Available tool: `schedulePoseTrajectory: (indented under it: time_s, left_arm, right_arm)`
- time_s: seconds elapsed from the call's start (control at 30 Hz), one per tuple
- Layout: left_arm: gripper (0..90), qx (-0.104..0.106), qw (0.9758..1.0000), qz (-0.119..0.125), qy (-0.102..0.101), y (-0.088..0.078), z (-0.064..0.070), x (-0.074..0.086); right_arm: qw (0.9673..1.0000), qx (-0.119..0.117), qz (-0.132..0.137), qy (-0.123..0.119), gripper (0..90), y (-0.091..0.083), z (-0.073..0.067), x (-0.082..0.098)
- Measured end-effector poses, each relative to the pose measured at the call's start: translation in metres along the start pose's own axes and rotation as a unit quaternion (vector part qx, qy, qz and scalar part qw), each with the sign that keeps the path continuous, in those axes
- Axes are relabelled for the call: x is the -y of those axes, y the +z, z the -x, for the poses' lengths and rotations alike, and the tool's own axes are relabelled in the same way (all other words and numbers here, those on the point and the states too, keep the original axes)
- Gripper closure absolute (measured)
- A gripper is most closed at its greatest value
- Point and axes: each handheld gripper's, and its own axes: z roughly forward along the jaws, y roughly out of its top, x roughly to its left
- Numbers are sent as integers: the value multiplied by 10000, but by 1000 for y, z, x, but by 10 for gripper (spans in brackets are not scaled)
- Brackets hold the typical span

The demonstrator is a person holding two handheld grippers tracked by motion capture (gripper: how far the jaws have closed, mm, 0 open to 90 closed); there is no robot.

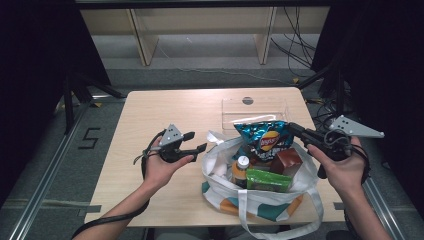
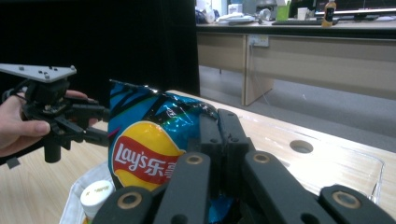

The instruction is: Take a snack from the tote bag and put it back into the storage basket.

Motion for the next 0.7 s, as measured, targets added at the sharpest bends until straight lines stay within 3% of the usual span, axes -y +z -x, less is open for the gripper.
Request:
schedulePoseTrajectory:
  time_s: [0.2, 0.27, 0.3, 0.7]
  left_arm:
    - [361, -42, 10000, -14, -12, -1, 0, -1]
    - [361, -41, 10000, 3, -21, -1, 0, -1]
    - [361, -32, 10000, 13, -30, -1, 0, -1]
    - [355, -8, 9999, 52, -92, 0, 0, 0]
  right_arm:
    - [9999, 10, 139, -58, 900, 0, 0, -3]
    - [9999, 9, 150, 51, 900, -1, -2, -5]
    - [9998, -23, 205, -31, 900, 0, -1, -6]
    - [9982, 42, 586, 86, 900, -5, -2, -23]
